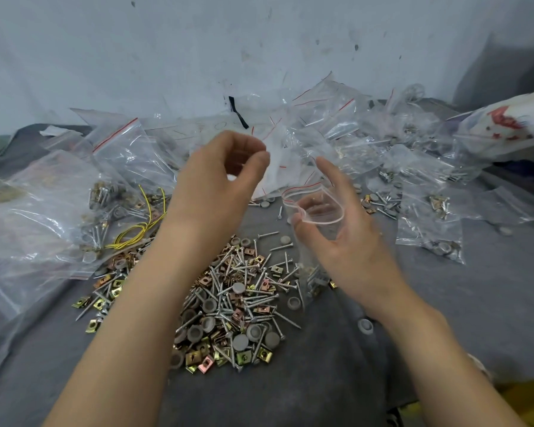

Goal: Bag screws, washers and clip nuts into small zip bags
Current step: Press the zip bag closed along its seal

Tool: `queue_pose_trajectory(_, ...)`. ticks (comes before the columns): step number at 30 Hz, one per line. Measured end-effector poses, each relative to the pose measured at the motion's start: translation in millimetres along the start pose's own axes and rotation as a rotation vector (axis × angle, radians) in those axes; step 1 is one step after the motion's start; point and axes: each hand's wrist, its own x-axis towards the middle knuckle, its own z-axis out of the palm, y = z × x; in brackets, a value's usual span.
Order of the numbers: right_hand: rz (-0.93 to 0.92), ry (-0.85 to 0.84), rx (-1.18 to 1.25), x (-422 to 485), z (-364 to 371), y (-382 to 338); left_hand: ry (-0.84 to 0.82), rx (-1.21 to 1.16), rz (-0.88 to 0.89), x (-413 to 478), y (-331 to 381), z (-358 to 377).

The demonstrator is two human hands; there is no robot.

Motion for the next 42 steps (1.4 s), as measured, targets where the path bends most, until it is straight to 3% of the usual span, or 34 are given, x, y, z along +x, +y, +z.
queue_pose_trajectory(15,-0.011,-0.021,-0.002,0,1,-1,-0.259,0.044,0.136,-12,28,9)
queue_pose_trajectory(25,0.007,0.013,0.041,0,-2,-1,-0.142,0.028,0.057,-2,5,1)
queue_pose_trajectory(35,-0.011,0.066,0.121,4,-12,0,-0.424,0.36,-0.133,-15,-61,51)
queue_pose_trajectory(42,0.0,0.107,0.146,7,-18,4,-0.439,0.719,-0.147,-14,-73,79)
